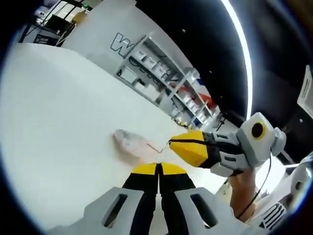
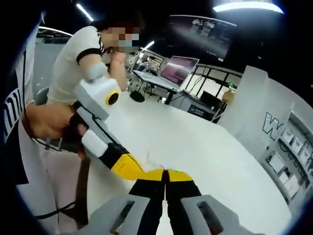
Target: Open the resealable bag by pulling the two sides of the seal apart until the entire bag opening is separated and visibly accessible.
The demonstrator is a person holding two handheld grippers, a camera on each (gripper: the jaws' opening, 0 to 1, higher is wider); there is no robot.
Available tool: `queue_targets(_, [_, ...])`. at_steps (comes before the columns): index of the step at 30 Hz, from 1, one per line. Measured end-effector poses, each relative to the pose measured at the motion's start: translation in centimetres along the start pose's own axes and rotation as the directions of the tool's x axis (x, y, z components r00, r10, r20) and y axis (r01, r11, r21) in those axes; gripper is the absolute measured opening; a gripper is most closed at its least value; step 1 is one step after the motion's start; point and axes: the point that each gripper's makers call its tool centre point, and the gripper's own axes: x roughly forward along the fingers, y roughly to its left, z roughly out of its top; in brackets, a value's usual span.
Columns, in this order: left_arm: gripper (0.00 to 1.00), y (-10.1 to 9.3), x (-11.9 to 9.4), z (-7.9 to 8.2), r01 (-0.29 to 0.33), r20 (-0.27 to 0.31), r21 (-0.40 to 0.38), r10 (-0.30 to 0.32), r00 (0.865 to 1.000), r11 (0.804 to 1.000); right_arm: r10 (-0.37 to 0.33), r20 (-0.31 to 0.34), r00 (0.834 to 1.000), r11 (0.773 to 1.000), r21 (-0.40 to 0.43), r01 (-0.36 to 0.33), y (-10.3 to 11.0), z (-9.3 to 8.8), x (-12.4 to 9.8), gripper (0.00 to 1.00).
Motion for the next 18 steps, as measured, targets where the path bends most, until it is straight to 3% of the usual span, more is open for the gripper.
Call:
queue_targets(2, [0.01, 0.0, 0.1, -0.1, 0.002, -0.004, -0.009, -0.002, 1.0, 1.0, -0.021, 0.012, 1.0, 1.0, -0.018, 0.021, -0.3, 0.3, -0.1, 0.0])
queue_targets(6, [0.01, 0.0, 0.1, -0.6, 0.0, -0.026, -0.006, 0.0, 1.0, 1.0, -0.137, 0.092, 0.986, 0.987, -0.073, 0.144, -2.3, 1.9, -1.1, 0.0])
queue_targets(9, [0.01, -0.4, 0.2, -0.5, 0.015, -0.024, -0.012, -0.015, 1.0, 1.0, -0.146, 0.102, 0.984, 0.986, -0.067, 0.153, -2.3, 1.7, -1.3, 0.0])
queue_targets(10, [0.01, -0.5, 0.2, -0.5, 0.011, -0.023, 0.003, -0.011, 1.0, 1.0, -0.142, 0.082, 0.987, 0.981, -0.123, 0.151, -2.2, 1.3, -1.1, 0.0])
queue_targets(12, [0.01, -0.5, 0.2, -0.4, 0.012, -0.021, 0.009, -0.012, 1.0, 1.0, -0.142, 0.056, 0.988, 0.977, -0.155, 0.149, -1.8, 1.0, -0.9, 0.0])
queue_targets(16, [0.01, -0.5, 0.2, -0.5, 0.012, -0.019, 0.01, -0.011, 1.0, 1.0, -0.089, 0.039, 0.995, 0.979, -0.179, 0.094, -0.3, 0.9, -0.2, 0.16])
queue_targets(18, [0.01, -0.6, 0.1, -0.6, 0.013, -0.022, 0.011, -0.012, 1.0, 1.0, -0.062, 0.003, 0.998, 0.974, -0.216, 0.061, 0.4, 0.4, 0.4, 0.17])
